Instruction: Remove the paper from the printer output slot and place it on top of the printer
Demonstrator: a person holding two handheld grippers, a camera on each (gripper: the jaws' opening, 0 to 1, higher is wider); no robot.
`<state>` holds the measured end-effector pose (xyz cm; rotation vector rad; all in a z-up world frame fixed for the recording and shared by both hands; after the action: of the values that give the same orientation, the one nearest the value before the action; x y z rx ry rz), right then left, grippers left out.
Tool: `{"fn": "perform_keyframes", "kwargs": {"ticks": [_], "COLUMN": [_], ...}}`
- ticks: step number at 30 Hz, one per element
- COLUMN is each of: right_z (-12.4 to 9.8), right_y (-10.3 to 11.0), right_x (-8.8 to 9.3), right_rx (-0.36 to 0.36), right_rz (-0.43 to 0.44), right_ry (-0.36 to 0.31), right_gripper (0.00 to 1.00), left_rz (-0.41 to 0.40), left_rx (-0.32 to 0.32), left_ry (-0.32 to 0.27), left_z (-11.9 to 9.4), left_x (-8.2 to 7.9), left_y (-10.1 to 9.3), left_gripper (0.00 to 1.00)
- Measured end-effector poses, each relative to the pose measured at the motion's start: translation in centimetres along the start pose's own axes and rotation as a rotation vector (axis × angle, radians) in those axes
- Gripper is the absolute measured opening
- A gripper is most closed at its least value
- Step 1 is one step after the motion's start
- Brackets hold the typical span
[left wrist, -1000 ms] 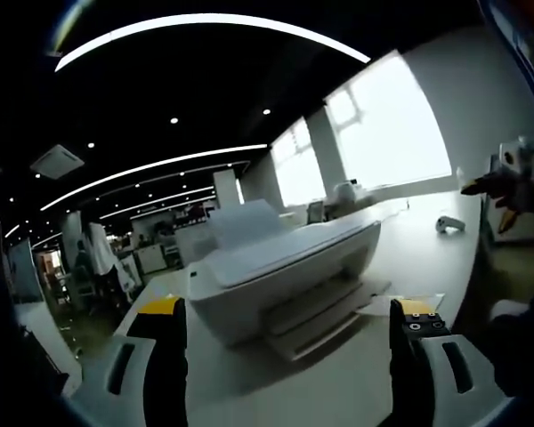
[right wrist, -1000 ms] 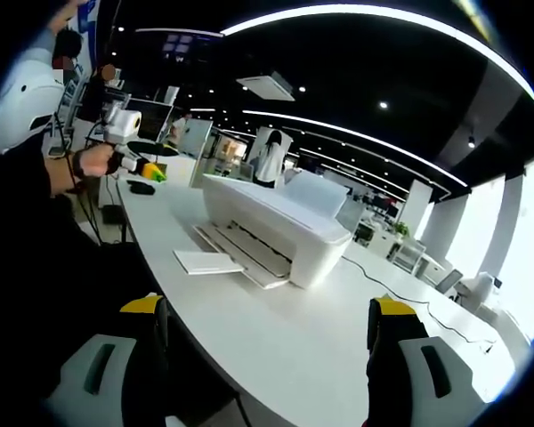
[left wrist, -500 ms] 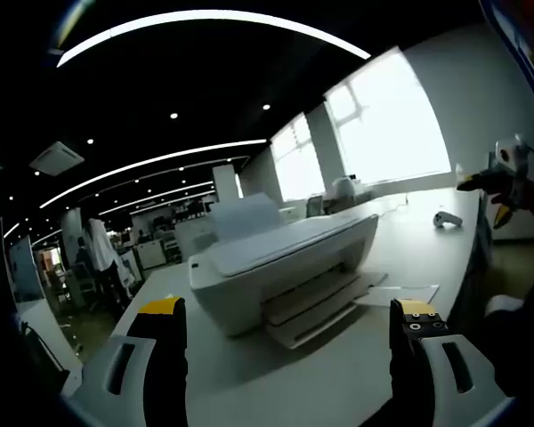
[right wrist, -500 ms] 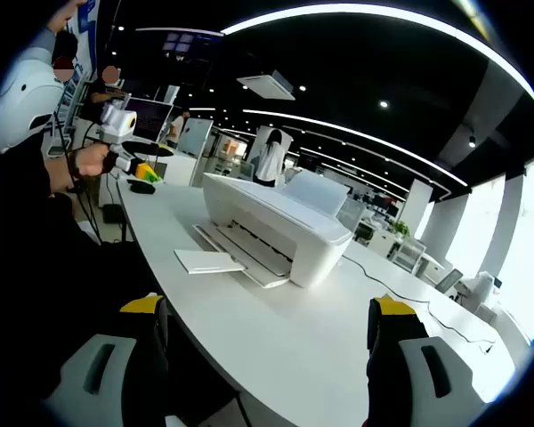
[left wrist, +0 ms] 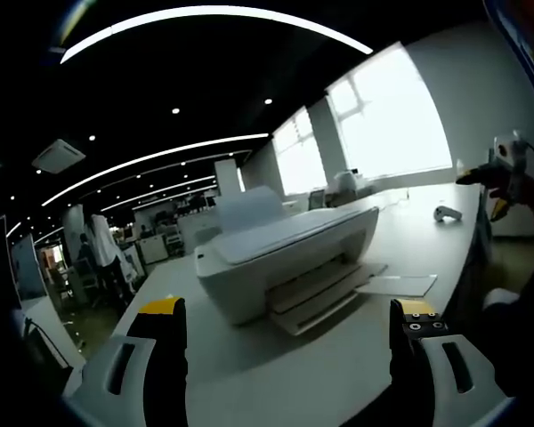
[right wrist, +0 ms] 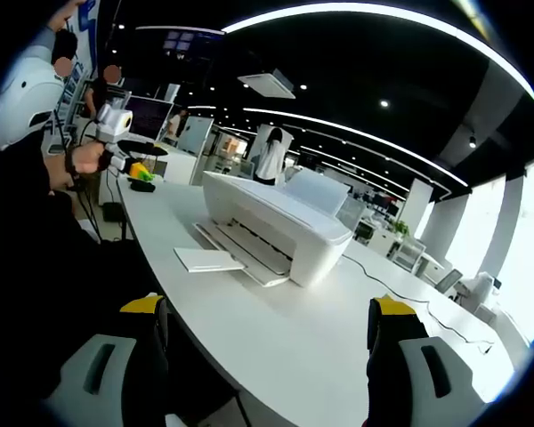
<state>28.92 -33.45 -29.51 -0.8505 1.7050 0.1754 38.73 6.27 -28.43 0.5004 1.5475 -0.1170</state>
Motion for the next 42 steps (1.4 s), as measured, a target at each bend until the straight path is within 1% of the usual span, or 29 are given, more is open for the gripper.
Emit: {"fn": "perform_keyframes", "kwargs": {"ticks": [4,9,14,42], "right_z": [0.0,0.1,0.0,-0.2], "right_y": [0.0,0.1,0.1,0.2], "right_x": [-0.2,-0.2,-0.2,-0.3], "right_rx": [0.001,-0.001,-0.001,0.001], "right_rz": [-0.004,-0.002,-0.006,-0.01], "right_ry": [-0.004,-0.003,0.0,0.001], "right_gripper": [0.88,0.88,0.88,0.88], "left_rz": [0.007,0.02,0.013,0.023], "left_rx": [-0.007,-0.023,-0.028,-0.042], "left_ry": [0.02,0.027,0.033,0.036], "left_z": [-0.2,-0.5,-0.8,-1.5], "left_x": [0.7,1.1,1.5,1.7], "left_y": [0.4,0.8,1.0,1.2], "left_gripper": [0.97,0.97,0.97,0.97]}}
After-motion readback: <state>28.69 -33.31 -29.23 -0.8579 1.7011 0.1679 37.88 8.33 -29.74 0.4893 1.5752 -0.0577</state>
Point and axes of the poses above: the point that each gripper's makers call its tool centre point, and the gripper's own axes: z roughly forward along the fingers, y roughly to its left, x roughly out of its underside, the point moved 2 cm from there along -z, roughly backward along the fingers, and after that the axes turned 11 degrees about -x, right-handed, at the moved point
